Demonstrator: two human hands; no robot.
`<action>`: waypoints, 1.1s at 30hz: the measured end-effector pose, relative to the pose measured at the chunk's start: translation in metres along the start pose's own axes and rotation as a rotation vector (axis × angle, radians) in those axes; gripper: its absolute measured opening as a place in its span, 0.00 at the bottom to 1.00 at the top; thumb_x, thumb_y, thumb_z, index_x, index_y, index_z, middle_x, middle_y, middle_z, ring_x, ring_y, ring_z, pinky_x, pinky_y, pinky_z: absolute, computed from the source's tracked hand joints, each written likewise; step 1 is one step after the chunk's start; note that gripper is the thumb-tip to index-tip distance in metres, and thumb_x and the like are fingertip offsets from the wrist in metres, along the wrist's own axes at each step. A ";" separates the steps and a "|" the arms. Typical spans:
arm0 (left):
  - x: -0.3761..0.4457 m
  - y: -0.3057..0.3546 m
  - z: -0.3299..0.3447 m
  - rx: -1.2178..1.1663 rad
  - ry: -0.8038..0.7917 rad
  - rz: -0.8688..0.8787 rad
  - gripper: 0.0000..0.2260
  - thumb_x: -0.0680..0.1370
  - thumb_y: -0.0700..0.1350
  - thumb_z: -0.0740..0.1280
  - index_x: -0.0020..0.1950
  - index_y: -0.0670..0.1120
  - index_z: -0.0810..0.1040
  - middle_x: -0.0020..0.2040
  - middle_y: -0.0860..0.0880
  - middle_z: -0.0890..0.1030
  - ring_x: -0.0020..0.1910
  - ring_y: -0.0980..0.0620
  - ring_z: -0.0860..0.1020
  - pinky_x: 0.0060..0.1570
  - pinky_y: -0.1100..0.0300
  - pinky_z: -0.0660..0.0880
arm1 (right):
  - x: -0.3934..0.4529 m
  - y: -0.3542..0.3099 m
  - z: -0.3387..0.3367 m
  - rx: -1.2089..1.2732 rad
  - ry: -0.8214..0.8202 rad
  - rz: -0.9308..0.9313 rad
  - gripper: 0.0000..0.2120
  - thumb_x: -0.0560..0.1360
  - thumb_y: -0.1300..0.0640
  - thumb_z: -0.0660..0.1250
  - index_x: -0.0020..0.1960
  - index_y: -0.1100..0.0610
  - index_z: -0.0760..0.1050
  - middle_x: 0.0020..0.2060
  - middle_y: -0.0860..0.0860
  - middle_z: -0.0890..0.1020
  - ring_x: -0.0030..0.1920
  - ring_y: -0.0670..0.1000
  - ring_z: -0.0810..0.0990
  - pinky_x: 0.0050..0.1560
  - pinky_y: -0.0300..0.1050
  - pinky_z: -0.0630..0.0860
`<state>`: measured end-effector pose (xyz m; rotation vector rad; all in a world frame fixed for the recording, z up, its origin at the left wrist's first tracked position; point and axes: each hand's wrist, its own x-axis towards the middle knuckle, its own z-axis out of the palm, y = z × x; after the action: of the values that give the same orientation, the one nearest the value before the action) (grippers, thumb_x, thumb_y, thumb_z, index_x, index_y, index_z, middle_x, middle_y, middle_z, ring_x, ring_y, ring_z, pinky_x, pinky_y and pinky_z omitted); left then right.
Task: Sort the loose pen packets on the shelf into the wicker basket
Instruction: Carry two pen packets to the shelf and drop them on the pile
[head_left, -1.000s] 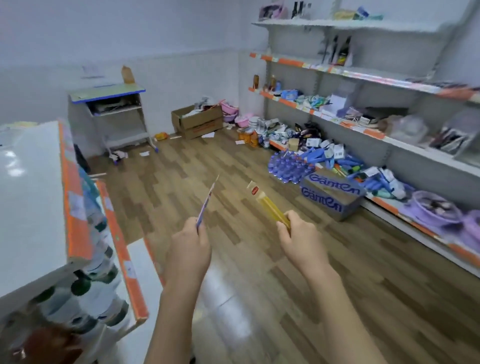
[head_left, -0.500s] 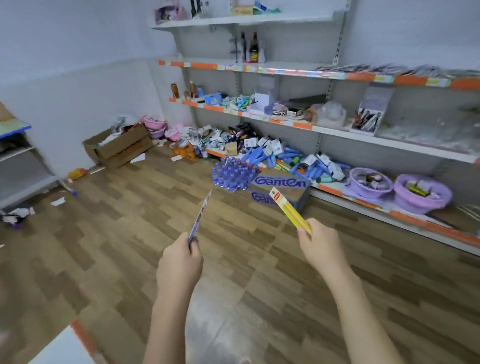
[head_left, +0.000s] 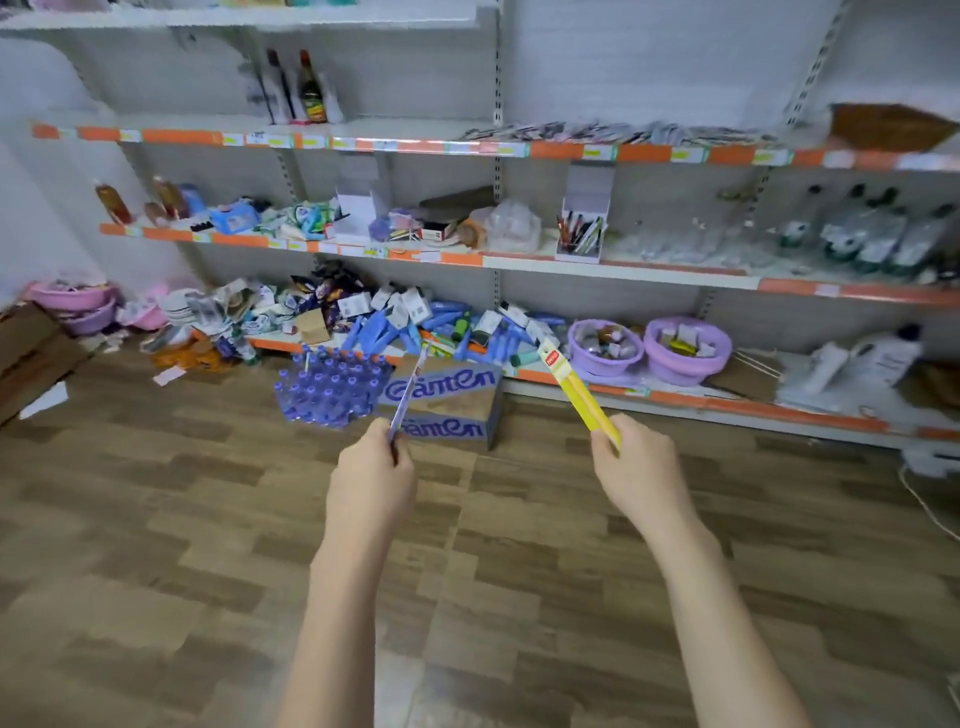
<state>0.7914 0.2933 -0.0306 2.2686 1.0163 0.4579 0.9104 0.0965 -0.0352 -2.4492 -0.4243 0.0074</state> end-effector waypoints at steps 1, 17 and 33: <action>0.010 0.010 0.009 -0.008 -0.031 0.011 0.08 0.80 0.43 0.55 0.41 0.44 0.64 0.38 0.42 0.74 0.39 0.40 0.71 0.38 0.55 0.64 | 0.010 0.006 -0.001 0.000 0.008 0.018 0.08 0.78 0.59 0.59 0.40 0.58 0.68 0.38 0.61 0.79 0.41 0.63 0.73 0.38 0.48 0.64; 0.156 0.156 0.133 -0.145 0.129 0.253 0.10 0.81 0.45 0.55 0.40 0.45 0.64 0.28 0.49 0.68 0.27 0.46 0.65 0.26 0.57 0.56 | 0.232 0.081 -0.054 0.019 0.235 -0.095 0.06 0.79 0.59 0.57 0.47 0.58 0.71 0.34 0.60 0.78 0.35 0.62 0.73 0.30 0.48 0.60; 0.397 0.262 0.238 -0.196 0.004 0.302 0.10 0.81 0.45 0.54 0.42 0.43 0.67 0.29 0.48 0.70 0.27 0.50 0.68 0.25 0.57 0.60 | 0.469 0.104 -0.047 -0.047 0.277 0.042 0.08 0.79 0.60 0.57 0.49 0.63 0.73 0.27 0.53 0.72 0.28 0.56 0.71 0.30 0.50 0.63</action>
<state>1.3178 0.3663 -0.0158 2.2474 0.6012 0.6581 1.3908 0.1333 -0.0140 -2.4579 -0.2525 -0.3227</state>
